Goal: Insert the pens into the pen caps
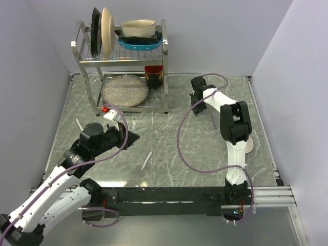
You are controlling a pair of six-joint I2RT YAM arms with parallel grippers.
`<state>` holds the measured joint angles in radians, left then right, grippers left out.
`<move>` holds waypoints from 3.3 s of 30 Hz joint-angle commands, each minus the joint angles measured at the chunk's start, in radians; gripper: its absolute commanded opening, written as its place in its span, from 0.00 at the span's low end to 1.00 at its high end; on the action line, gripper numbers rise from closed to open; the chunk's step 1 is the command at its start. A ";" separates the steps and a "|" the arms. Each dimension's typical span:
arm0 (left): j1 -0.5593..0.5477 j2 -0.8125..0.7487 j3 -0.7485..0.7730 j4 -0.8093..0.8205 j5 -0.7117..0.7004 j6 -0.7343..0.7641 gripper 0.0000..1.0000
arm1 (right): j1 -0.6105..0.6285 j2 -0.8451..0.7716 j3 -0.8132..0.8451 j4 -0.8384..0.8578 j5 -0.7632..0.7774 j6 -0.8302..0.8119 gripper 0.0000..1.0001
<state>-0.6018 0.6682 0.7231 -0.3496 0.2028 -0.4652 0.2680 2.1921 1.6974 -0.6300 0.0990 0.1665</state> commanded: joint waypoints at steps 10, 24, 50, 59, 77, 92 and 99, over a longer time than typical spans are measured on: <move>0.005 -0.004 -0.079 0.124 0.217 -0.193 0.01 | 0.098 -0.431 -0.533 0.150 -0.093 0.246 0.00; 0.004 -0.041 -0.231 0.375 0.368 -0.409 0.01 | 0.372 -0.953 -0.619 0.473 -0.321 0.523 0.00; 0.004 0.025 -0.226 0.515 0.418 -0.481 0.01 | 0.608 -0.976 -0.616 0.662 -0.185 0.645 0.00; 0.004 0.016 -0.234 0.512 0.414 -0.483 0.01 | 0.623 -0.962 -0.590 0.638 -0.163 0.657 0.00; 0.004 0.014 -0.231 0.515 0.409 -0.484 0.01 | 0.671 -0.966 -0.587 0.598 -0.122 0.636 0.00; 0.004 0.005 -0.241 0.520 0.412 -0.490 0.01 | 0.677 -0.950 -0.522 0.555 -0.076 0.620 0.00; 0.004 0.007 -0.241 0.520 0.412 -0.490 0.01 | 0.677 -0.943 -0.541 0.567 -0.096 0.631 0.00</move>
<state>-0.5999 0.6865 0.4789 0.1158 0.6052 -0.9489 0.9363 1.2457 1.1328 -0.0841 -0.0071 0.8024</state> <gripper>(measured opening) 0.119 0.163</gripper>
